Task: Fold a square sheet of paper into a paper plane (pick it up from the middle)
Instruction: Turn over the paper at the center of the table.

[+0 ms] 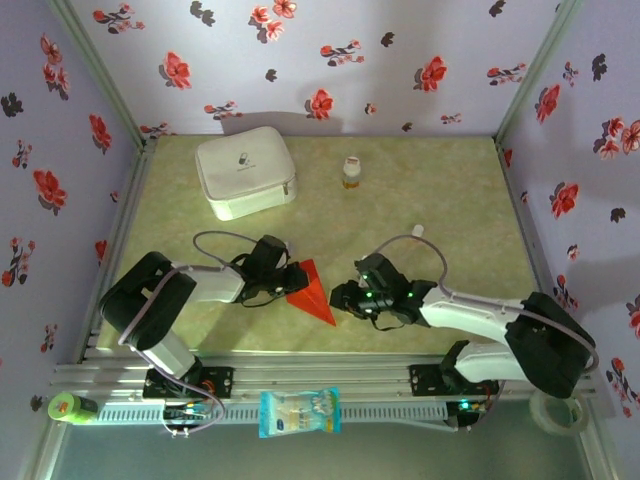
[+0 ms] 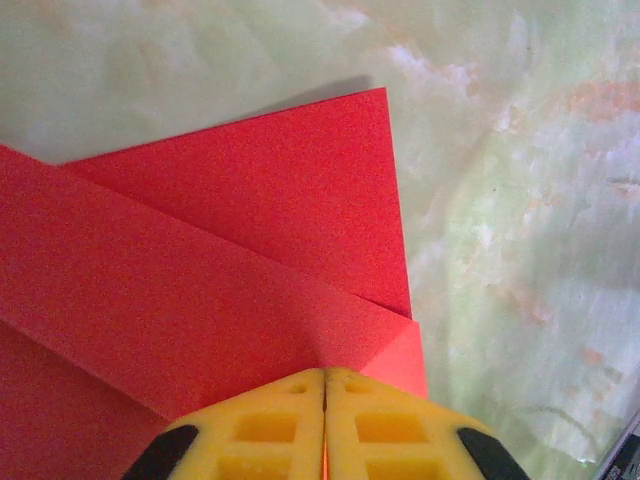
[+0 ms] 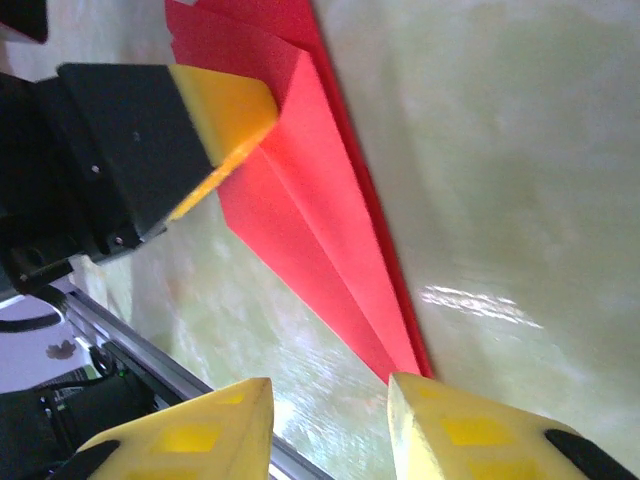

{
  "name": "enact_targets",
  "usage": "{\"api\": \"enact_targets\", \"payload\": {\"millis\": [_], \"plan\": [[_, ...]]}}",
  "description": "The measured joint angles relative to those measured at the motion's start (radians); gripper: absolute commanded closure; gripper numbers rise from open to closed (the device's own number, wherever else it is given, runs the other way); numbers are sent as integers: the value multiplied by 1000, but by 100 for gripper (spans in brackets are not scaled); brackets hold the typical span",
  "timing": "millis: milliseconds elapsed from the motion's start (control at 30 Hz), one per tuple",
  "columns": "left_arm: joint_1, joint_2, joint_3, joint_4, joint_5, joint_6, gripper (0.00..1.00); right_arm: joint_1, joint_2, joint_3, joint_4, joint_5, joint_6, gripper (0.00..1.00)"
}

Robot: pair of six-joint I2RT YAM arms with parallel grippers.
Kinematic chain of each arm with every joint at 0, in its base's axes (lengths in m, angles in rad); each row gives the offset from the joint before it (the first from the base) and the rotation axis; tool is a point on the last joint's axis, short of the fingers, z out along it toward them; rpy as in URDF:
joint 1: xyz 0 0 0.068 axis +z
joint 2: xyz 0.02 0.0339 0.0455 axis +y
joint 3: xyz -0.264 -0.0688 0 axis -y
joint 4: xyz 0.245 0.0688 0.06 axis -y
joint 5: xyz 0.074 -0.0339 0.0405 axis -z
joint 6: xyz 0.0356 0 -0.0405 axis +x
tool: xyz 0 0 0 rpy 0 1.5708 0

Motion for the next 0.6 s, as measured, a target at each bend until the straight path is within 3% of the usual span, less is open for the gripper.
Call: {"api": "enact_targets", "payload": {"millis": [600], "plan": [[16, -11, -11, -1, 3, -25, 91, 36, 129, -29, 55, -65, 116, 66]]}}
